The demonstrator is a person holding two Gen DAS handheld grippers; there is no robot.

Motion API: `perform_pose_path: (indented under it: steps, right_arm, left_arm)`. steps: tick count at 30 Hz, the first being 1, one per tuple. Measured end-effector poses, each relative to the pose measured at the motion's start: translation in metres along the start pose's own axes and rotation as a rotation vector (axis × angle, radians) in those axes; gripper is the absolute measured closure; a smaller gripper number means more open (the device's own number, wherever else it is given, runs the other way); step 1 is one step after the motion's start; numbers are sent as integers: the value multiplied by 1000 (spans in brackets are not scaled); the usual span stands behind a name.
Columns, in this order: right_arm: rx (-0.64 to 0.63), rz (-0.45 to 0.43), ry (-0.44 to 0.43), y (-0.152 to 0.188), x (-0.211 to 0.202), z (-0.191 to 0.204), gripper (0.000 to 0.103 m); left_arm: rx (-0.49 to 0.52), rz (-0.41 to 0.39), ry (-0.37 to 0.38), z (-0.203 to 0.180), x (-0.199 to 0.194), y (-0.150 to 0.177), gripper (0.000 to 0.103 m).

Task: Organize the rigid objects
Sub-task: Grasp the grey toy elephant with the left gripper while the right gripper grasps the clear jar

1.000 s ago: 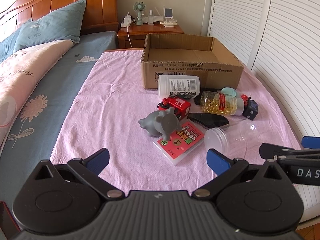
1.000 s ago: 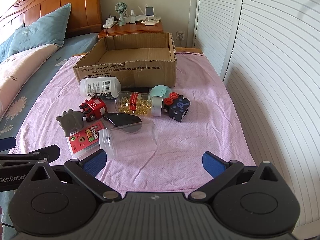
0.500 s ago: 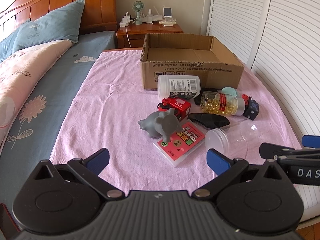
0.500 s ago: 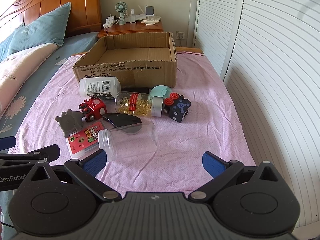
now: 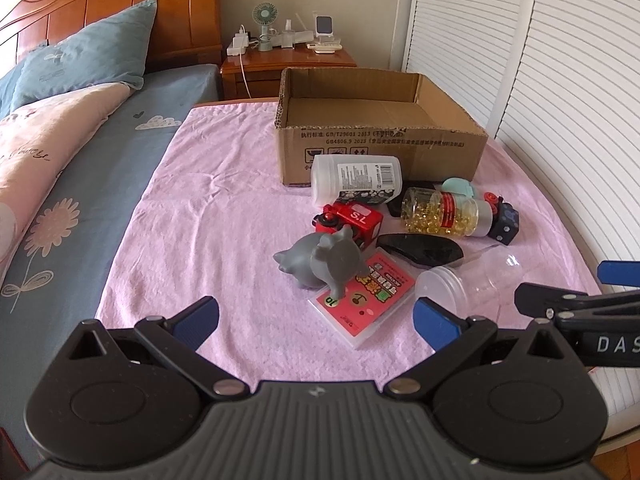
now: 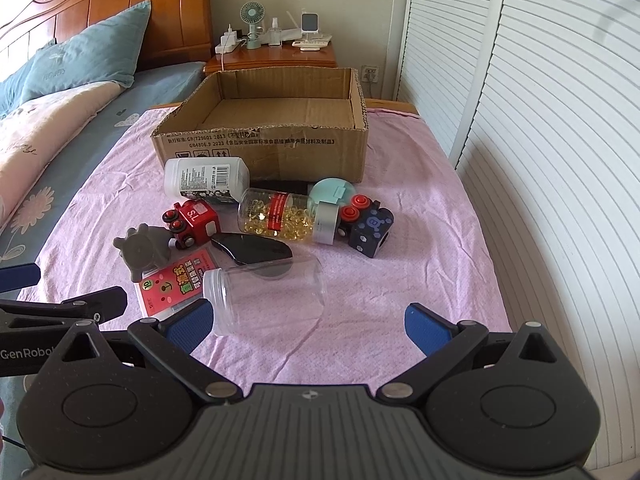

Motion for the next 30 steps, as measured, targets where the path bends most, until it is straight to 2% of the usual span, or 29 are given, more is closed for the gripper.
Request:
perform_pose_path:
  steps: [5,10,14,20,26,30]
  right_arm:
    - [-14,-25,-51,-4,4,2,0]
    - [-52,-61,-97,-8,13,1,0]
    - [-90,-37,-89,-10,27,4,0]
    - [-135,-12,-158,-7,46,20,0]
    - [-233,12,-127,4,65,31,0]
    - [-225,42,-114,12,72,22,0]
  left_arm:
    - [-10,-6,40,8,5,-1,1]
    - [3,3,46,19,14,2,1]
    - [-9,11,59,32,21,4,1]
    - [3,16,83,41,28,2,1]
    - [20,10,120,44,34,-4,1]
    - [20,14,174,41,45,-11,1]
Point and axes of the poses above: each gripper's, at about its wrist camera, not at the fingertips, and x roughly the way its jaws point, z to its left, y to its underside, the point moved 2 cm from there along x, roughly the way its jaws point, and after that the axes turned 9 degrees about -z, right-handed, at the moved point
